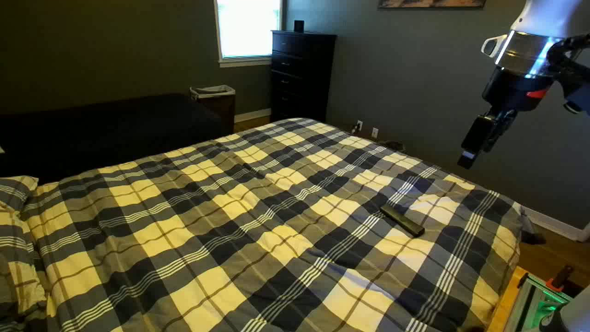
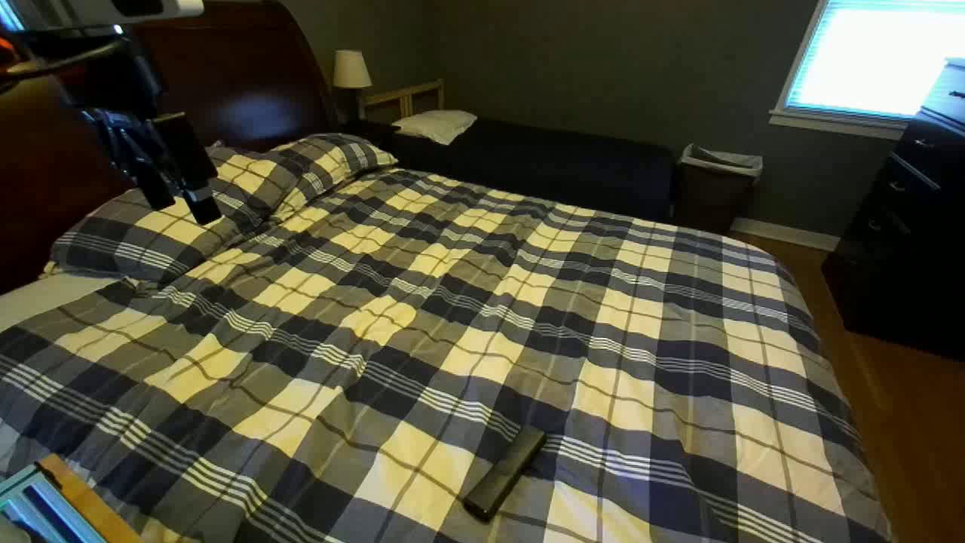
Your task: Cover the black remote with the duvet
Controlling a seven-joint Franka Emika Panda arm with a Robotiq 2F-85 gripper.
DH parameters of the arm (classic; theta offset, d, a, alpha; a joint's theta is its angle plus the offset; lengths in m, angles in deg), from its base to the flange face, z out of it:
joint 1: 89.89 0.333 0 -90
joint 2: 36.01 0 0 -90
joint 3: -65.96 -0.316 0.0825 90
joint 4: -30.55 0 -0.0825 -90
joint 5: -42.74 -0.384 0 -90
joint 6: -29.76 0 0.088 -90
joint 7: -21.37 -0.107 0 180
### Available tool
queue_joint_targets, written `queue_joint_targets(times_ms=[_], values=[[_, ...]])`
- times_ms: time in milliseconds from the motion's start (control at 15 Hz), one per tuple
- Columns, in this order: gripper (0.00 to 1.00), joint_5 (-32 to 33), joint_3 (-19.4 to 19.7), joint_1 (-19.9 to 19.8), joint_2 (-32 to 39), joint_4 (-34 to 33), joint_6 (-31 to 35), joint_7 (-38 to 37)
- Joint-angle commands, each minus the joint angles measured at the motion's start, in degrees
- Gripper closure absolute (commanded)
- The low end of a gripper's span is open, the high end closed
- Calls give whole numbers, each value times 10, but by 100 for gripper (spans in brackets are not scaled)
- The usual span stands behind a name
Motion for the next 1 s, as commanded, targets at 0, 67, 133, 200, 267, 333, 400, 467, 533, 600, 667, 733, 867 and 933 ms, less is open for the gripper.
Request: queue_joint_targets(times_ms=[0,67,133,200,267,333,400,467,533,600,667,733,867,933], values=[[0,5,5,7,1,-1,-1,-5],[0,5,5,7,1,-1,-1,-5],[0,5,5,7,1,-1,-1,-5],[0,5,5,7,1,-1,-1,-5],[0,3,11,0,14,-6,6,-10],[0,1,21,-21,30,-9,30,-32],[0,-1,33,-36,39,-7,50,-46],[0,10,48,-54,50,-3,76,-50],[0,14,61,-71,60,3,99,-57],[0,19,78,-91,73,3,126,-58],[0,25,92,-112,89,4,157,-61],[0,33,108,-134,109,0,185,-61],[0,48,138,-177,150,2,253,-65],[0,56,151,-198,169,5,284,-68]])
